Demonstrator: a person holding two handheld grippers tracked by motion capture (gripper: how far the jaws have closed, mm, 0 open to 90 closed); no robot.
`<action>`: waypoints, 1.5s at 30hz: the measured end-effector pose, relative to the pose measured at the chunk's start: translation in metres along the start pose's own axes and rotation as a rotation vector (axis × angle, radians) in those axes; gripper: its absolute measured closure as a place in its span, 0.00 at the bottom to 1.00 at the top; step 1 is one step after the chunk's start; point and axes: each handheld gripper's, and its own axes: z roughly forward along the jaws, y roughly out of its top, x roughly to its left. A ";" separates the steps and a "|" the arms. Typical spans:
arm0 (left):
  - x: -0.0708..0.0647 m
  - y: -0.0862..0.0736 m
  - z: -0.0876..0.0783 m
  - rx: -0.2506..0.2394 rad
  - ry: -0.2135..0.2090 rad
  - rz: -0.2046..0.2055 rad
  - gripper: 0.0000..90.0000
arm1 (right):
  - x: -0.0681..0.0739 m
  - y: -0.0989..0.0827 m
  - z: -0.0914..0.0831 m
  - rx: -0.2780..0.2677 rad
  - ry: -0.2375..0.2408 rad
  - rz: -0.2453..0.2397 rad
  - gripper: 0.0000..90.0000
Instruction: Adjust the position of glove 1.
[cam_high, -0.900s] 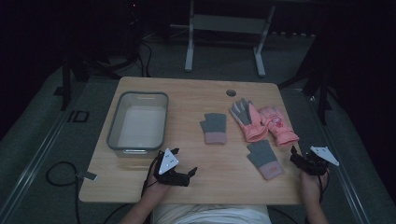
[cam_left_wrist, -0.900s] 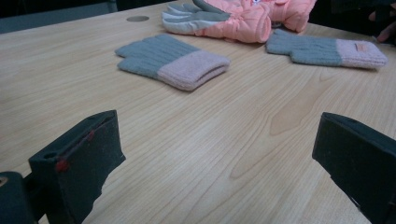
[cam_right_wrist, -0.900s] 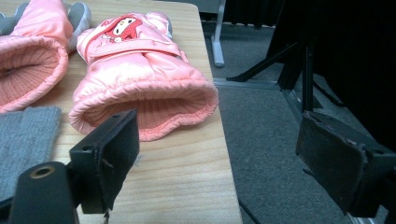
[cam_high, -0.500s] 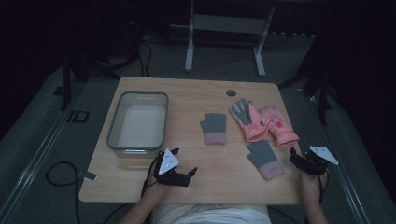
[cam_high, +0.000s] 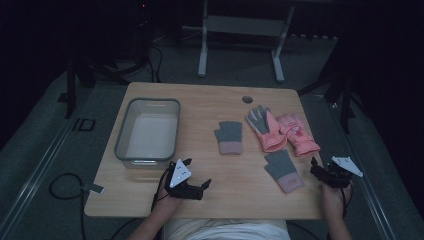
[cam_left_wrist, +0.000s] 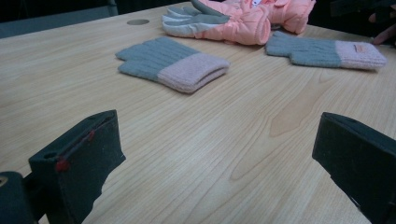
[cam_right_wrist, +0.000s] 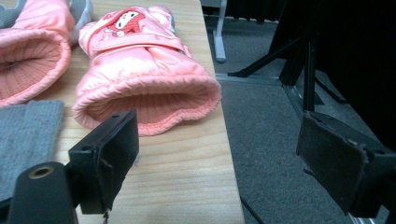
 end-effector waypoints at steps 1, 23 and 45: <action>0.000 0.000 0.000 0.000 0.001 0.000 0.01 | 0.001 0.001 0.000 -0.002 0.001 -0.008 0.14; 0.001 0.000 -0.001 -0.007 -0.005 -0.007 0.01 | 0.017 0.062 -0.029 -0.094 0.043 -0.024 0.14; 0.001 0.000 -0.001 -0.007 -0.003 -0.006 0.01 | 0.055 0.125 -0.040 -0.162 0.123 -0.095 0.14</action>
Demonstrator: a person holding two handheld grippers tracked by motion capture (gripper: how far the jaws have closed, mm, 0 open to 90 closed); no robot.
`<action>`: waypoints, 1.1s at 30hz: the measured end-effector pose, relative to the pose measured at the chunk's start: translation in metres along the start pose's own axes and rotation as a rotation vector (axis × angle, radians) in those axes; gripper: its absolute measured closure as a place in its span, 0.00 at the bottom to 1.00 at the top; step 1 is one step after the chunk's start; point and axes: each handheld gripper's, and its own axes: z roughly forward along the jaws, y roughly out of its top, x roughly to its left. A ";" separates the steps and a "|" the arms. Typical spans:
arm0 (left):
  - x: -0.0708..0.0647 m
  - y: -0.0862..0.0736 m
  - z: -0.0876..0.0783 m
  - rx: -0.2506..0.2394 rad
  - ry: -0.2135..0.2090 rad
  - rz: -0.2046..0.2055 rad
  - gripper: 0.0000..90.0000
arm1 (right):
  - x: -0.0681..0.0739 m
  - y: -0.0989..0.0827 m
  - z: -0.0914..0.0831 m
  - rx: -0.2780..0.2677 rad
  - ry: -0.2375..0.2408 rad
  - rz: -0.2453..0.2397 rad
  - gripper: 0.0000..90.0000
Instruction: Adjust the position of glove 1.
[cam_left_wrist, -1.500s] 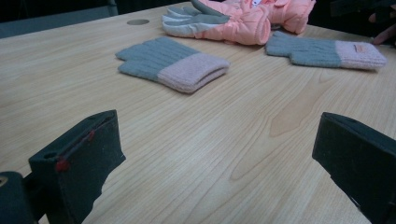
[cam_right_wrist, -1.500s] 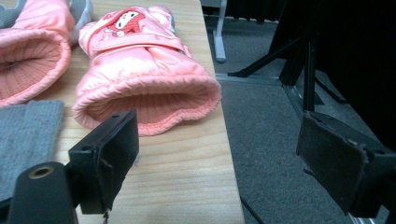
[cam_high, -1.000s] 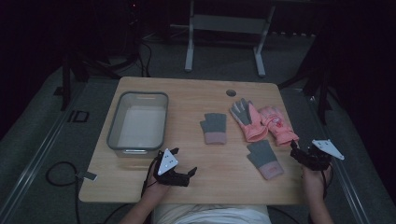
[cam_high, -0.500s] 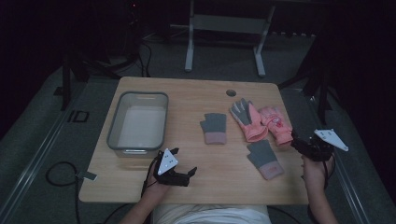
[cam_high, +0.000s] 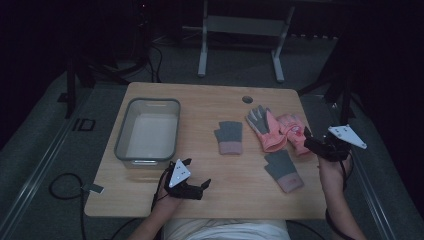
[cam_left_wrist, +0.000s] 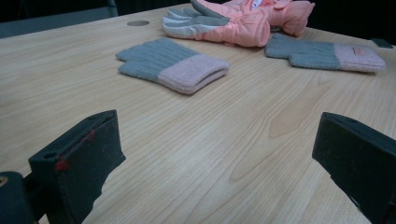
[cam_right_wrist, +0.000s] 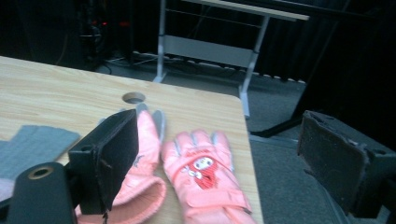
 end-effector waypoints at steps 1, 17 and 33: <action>0.000 0.000 0.000 0.000 0.002 0.001 0.01 | 0.002 0.002 0.001 0.003 0.010 -0.002 0.15; 0.000 0.000 0.000 0.002 -0.001 0.003 0.01 | 0.037 0.028 0.015 0.051 0.112 0.016 0.21; 0.000 0.000 0.000 0.005 -0.006 0.008 0.01 | 0.094 0.028 0.047 0.128 0.316 0.006 0.24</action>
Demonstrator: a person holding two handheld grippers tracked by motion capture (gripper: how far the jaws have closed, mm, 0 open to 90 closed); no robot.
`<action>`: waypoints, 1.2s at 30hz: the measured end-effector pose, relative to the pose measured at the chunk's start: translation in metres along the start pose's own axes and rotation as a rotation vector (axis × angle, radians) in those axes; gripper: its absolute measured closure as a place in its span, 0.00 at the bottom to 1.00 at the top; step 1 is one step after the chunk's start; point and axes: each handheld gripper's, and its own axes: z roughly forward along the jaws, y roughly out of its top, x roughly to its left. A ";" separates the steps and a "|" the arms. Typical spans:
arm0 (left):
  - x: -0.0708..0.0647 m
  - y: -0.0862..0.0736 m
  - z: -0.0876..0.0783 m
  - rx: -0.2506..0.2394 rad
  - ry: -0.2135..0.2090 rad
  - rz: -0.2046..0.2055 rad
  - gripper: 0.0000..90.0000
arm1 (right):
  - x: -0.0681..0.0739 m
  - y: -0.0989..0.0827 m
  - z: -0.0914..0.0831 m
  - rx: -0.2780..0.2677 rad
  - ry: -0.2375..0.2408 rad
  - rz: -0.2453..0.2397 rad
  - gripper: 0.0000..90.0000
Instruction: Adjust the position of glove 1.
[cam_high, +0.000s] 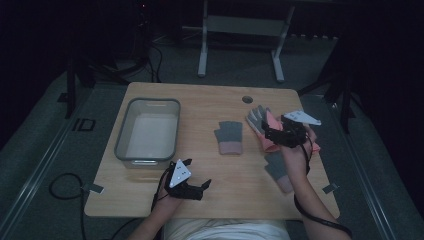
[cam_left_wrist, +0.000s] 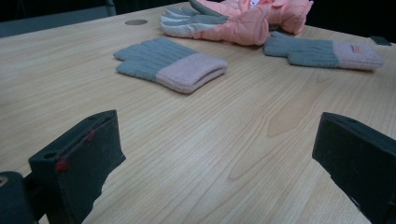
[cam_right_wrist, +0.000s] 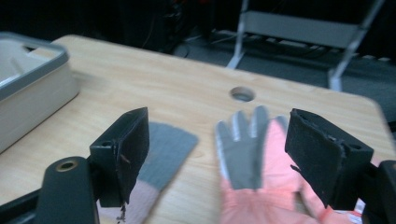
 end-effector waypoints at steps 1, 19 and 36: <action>0.000 0.000 0.000 0.000 -0.002 -0.001 0.01 | 0.002 0.000 0.003 0.009 0.009 -0.007 0.22; 0.000 0.000 0.000 0.001 -0.016 0.000 0.01 | 0.028 -0.009 0.075 0.128 0.182 0.015 0.20; 0.001 0.000 0.000 -0.002 -0.019 -0.006 0.01 | 0.042 -0.035 0.133 0.258 0.218 -0.036 0.55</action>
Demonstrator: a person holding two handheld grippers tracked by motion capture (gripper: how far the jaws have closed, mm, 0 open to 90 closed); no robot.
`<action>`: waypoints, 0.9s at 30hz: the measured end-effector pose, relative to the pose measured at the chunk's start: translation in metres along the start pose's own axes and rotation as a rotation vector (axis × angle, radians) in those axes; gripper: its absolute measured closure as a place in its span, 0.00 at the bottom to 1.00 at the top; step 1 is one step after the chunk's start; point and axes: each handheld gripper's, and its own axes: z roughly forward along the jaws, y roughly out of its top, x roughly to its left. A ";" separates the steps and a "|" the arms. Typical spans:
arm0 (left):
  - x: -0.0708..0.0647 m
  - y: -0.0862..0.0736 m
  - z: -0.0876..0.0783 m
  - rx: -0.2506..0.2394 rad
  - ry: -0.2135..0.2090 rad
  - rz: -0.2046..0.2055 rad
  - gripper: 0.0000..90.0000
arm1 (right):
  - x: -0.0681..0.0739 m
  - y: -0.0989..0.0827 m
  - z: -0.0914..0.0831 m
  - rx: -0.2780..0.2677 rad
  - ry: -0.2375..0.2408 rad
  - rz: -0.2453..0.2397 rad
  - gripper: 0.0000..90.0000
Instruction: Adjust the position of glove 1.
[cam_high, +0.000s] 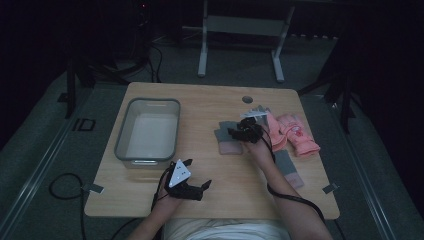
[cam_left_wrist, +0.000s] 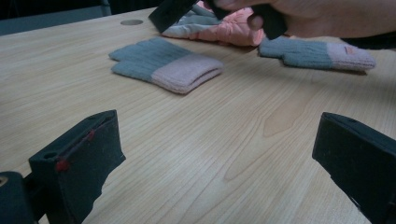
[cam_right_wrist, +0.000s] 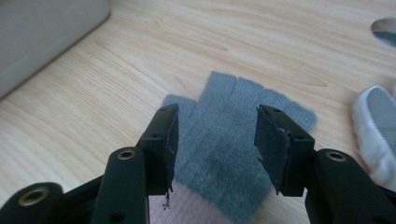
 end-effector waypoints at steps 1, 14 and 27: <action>0.000 0.000 0.000 0.000 0.000 0.000 0.01 | 0.000 0.000 0.000 0.000 0.000 0.000 0.55; 0.000 0.000 0.000 0.000 -0.006 -0.001 0.01 | 0.004 -0.020 0.035 0.030 -0.049 -0.038 0.59; 0.000 0.000 0.000 0.002 -0.010 -0.006 0.01 | 0.010 -0.010 0.030 0.060 -0.062 0.027 0.91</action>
